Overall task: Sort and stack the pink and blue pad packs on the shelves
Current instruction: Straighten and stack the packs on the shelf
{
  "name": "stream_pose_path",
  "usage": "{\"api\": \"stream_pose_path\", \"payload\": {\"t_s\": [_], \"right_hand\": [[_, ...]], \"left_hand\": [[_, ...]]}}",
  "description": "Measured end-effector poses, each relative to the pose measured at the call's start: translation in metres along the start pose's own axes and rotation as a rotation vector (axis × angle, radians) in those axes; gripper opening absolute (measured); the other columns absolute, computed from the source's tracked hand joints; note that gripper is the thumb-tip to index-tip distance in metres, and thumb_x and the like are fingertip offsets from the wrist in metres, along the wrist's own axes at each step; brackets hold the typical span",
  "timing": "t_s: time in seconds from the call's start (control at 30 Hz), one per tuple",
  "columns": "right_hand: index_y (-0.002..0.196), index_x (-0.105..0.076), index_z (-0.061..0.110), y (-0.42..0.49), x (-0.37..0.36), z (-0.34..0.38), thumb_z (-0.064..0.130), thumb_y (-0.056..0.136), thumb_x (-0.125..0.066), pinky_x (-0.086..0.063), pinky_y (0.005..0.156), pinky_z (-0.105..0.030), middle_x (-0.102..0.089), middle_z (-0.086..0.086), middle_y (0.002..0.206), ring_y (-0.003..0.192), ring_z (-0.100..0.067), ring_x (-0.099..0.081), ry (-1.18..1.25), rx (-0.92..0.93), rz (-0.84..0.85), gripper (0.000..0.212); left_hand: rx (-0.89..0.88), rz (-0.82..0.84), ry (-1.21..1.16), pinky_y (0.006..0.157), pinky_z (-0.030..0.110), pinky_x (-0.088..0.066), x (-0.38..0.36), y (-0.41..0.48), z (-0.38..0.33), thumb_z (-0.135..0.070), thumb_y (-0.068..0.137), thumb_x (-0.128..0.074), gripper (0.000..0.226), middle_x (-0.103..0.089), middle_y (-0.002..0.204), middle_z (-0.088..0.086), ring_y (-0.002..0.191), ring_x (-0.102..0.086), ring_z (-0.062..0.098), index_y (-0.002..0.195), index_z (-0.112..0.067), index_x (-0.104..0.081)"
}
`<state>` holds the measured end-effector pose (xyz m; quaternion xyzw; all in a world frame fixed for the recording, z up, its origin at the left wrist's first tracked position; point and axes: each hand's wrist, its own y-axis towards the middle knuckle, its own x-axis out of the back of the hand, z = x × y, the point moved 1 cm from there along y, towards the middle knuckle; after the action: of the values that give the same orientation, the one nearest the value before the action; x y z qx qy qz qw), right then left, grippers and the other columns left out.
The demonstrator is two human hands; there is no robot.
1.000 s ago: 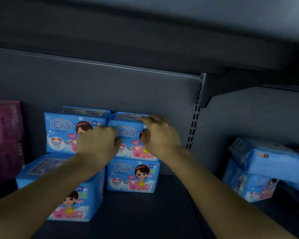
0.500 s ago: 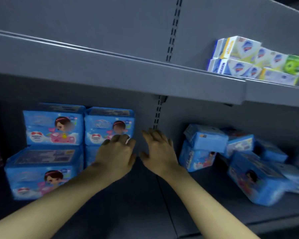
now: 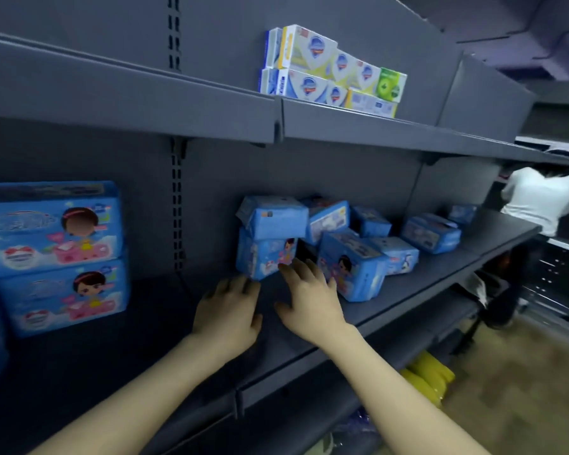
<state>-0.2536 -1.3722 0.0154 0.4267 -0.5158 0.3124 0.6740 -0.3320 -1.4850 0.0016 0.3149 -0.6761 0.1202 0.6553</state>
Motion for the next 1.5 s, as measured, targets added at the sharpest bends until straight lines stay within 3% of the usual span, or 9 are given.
{"api": "stream_pose_path", "payload": {"t_s": [0.13,0.4,0.57,0.73,0.87,1.07,1.27,1.5], "right_hand": [[0.145,-0.023,0.021,-0.011,0.002,-0.035,0.035,0.087,-0.053,-0.023,0.108,-0.052,-0.019,-0.002,0.153,0.141,-0.023,-0.011,-0.017,-0.085,0.006,0.067],[0.141,-0.027,0.016,-0.015,0.005,-0.1,0.034,0.089,-0.052,-0.022,0.106,-0.053,-0.016,-0.009,0.151,0.14,-0.029,-0.009,-0.031,-0.237,0.038,0.06],[0.142,-0.025,0.017,-0.005,0.004,-0.127,0.032,0.089,-0.053,-0.019,0.108,-0.055,-0.012,-0.013,0.152,0.141,-0.032,-0.004,-0.002,-0.238,0.034,0.062],[0.138,-0.029,0.017,0.015,0.006,-0.156,0.031,0.086,-0.055,-0.025,0.104,-0.051,-0.018,-0.012,0.148,0.136,-0.033,-0.013,0.036,-0.253,-0.007,0.06],[0.136,-0.03,0.016,0.03,0.004,-0.174,0.036,0.086,-0.056,-0.03,0.102,-0.05,-0.024,-0.014,0.142,0.131,-0.035,-0.02,0.09,-0.266,-0.001,0.06],[0.138,-0.029,0.018,0.052,0.001,-0.188,0.049,0.084,-0.055,-0.029,0.103,-0.053,-0.022,-0.015,0.144,0.133,-0.038,-0.018,0.144,-0.256,0.055,0.068],[0.127,-0.038,0.014,0.069,0.005,-0.191,0.055,0.081,-0.055,-0.04,0.092,-0.049,-0.04,-0.015,0.128,0.121,-0.038,-0.034,0.145,-0.194,0.081,0.064],[0.121,-0.042,0.009,0.078,0.009,-0.193,0.052,0.081,-0.059,-0.043,0.08,-0.039,-0.046,-0.018,0.121,0.113,-0.038,-0.045,0.116,-0.115,0.091,0.06]], "left_hand": [[-0.063,0.029,-0.05,0.093,0.034,-0.04,-0.007,0.01,-0.022,-0.038,0.093,-0.043,0.054,-0.03,0.143,0.0,0.128,-0.033,0.022,0.142,-0.02,-0.027],[-0.154,0.164,-0.117,0.1,0.032,-0.039,-0.018,0.026,-0.05,-0.036,0.094,-0.046,0.057,-0.023,0.147,-0.001,0.132,-0.027,0.019,0.144,-0.022,-0.023],[-0.125,0.174,-0.052,0.101,0.032,-0.038,-0.023,0.036,-0.068,-0.034,0.093,-0.047,0.058,-0.022,0.149,0.001,0.134,-0.026,0.021,0.145,-0.021,-0.023],[-0.055,0.17,-0.057,0.102,0.032,-0.039,-0.03,0.048,-0.08,-0.035,0.092,-0.049,0.059,-0.025,0.148,0.001,0.133,-0.028,0.02,0.144,-0.022,-0.026],[0.0,0.181,-0.063,0.103,0.032,-0.038,-0.037,0.057,-0.09,-0.035,0.092,-0.048,0.059,-0.024,0.149,0.001,0.134,-0.027,0.02,0.145,-0.022,-0.026],[0.049,0.189,-0.047,0.101,0.033,-0.04,-0.048,0.069,-0.107,-0.036,0.091,-0.048,0.058,-0.024,0.149,0.0,0.134,-0.028,0.021,0.144,-0.024,-0.026],[0.097,0.173,-0.064,0.102,0.034,-0.039,-0.056,0.081,-0.125,-0.036,0.091,-0.049,0.058,-0.021,0.151,0.0,0.135,-0.026,0.022,0.143,-0.024,-0.027],[0.141,0.096,-0.127,0.104,0.035,-0.037,-0.058,0.093,-0.146,-0.034,0.09,-0.051,0.06,-0.02,0.151,0.001,0.136,-0.025,0.023,0.144,-0.024,-0.026]]}}
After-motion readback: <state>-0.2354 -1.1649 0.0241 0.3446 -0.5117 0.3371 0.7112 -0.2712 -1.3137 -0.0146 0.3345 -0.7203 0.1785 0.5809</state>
